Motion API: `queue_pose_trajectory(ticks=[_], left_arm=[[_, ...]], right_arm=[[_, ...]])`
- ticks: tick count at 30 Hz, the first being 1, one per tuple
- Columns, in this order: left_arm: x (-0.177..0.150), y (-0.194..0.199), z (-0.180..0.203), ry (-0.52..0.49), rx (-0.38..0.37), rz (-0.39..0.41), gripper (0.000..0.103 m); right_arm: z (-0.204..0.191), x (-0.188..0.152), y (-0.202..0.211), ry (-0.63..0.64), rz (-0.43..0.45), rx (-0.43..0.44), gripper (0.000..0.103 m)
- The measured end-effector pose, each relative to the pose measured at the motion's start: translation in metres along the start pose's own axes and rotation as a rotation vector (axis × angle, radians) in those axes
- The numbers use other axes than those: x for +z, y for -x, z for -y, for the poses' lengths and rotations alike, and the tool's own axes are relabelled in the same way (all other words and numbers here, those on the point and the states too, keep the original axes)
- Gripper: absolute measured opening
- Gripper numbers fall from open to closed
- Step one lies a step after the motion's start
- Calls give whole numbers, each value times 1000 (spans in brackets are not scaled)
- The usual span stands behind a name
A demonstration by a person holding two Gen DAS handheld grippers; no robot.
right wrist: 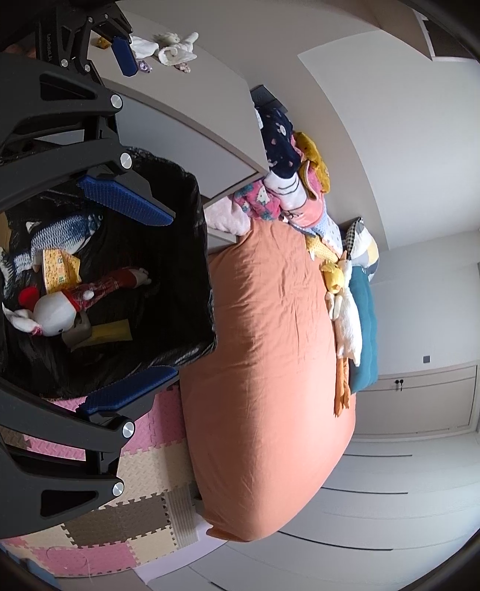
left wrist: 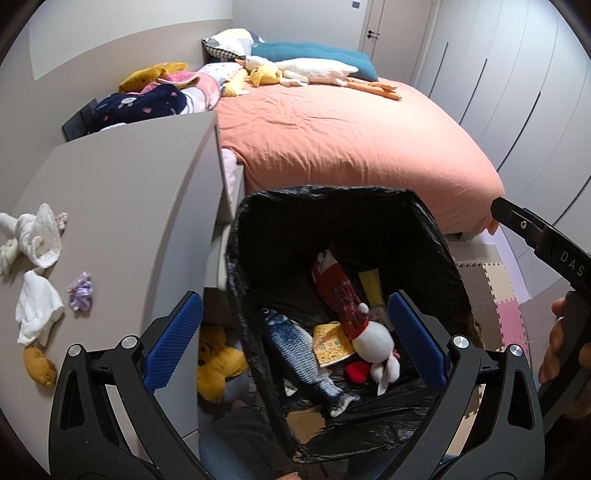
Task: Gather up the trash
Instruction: 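Move both tools back over the table toward the white glove and scrunchie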
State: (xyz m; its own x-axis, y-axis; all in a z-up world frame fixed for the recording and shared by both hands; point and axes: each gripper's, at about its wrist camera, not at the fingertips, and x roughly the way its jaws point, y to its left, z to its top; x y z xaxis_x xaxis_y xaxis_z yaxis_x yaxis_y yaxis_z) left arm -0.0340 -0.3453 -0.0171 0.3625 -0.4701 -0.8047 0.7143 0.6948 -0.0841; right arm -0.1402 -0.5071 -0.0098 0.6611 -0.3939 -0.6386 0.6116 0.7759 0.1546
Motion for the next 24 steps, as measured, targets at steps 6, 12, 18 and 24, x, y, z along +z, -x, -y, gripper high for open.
queue_pose_trajectory(ticks=[6, 12, 18, 24], left_arm=[[-3, 18, -24, 35, 30, 35, 97], [-12, 37, -57, 70, 84, 58, 97], [-23, 51, -100, 140, 139, 69, 97], [-32, 59, -134, 193, 180, 65, 97]], right_arm=[[-26, 0, 0, 33, -4, 39, 79], [-59, -2, -4, 83, -17, 85, 79], [-101, -9, -12, 138, -39, 135, 79], [-134, -13, -18, 178, -52, 175, 79]])
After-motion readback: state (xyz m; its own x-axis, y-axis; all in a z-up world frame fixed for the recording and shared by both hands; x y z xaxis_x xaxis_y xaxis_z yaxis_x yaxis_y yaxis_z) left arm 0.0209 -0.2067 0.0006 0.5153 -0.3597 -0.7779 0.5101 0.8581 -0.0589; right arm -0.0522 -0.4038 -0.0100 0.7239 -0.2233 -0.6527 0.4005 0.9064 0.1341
